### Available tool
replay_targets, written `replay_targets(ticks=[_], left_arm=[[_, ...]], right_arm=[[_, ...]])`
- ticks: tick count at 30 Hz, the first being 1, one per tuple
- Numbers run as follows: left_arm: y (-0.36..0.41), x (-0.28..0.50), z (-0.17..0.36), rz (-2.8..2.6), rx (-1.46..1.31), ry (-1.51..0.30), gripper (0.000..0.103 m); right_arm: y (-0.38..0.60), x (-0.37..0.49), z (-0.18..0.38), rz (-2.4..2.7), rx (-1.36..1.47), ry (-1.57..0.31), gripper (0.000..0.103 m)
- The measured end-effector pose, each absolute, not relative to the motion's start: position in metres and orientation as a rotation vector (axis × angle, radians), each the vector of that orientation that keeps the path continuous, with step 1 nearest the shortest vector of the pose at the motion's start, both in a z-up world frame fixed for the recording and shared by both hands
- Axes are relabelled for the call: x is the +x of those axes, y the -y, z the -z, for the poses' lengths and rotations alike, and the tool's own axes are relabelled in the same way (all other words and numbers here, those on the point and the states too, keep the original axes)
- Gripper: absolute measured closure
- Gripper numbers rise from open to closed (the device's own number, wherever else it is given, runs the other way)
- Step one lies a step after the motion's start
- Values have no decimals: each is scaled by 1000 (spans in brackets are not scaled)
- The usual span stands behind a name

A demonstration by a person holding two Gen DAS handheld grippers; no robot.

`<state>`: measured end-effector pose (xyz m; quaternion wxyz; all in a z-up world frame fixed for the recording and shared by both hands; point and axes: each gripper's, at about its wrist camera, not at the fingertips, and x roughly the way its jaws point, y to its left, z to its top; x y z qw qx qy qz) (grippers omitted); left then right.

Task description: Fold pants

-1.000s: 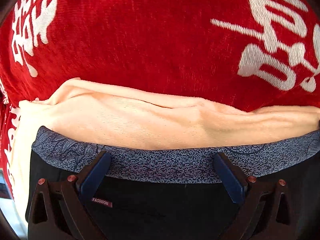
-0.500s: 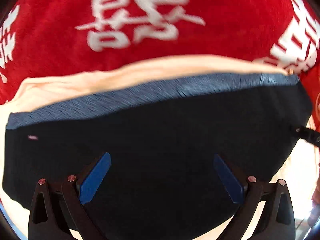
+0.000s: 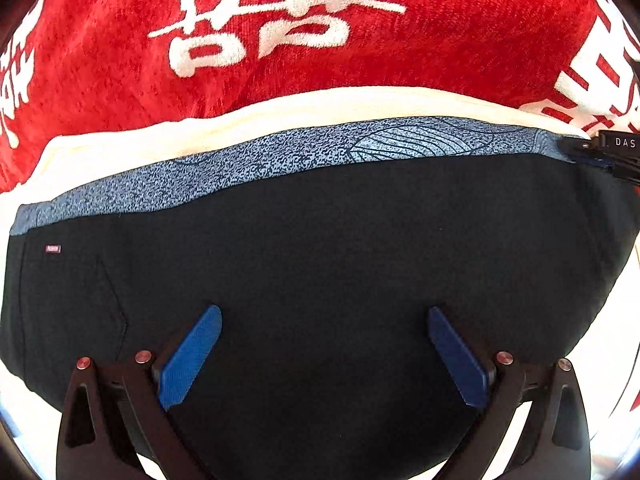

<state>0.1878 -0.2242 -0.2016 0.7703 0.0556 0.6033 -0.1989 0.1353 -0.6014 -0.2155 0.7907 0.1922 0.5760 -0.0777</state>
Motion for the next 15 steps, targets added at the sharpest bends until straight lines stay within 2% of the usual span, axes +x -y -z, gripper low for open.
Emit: replay_targets(ticks=[5,7,9,13,15], left_arm=[[223,189,203,421,116,-1340,0],[224,194,202,427,124,-1340,0],[229,195,202,428,122,-1343,0],[238,197,203,402,128,-1364,0],[243,201,201,385,129,-1378,0]], right_arm=[[674,107,199,396,379,-1210,81],[692,89,195,393,371,-1207,77],[707,75,207,412,353,-1260,78],[731,53,210,382,416,-1203,79],[729,47,201,396,412,-1228,75]])
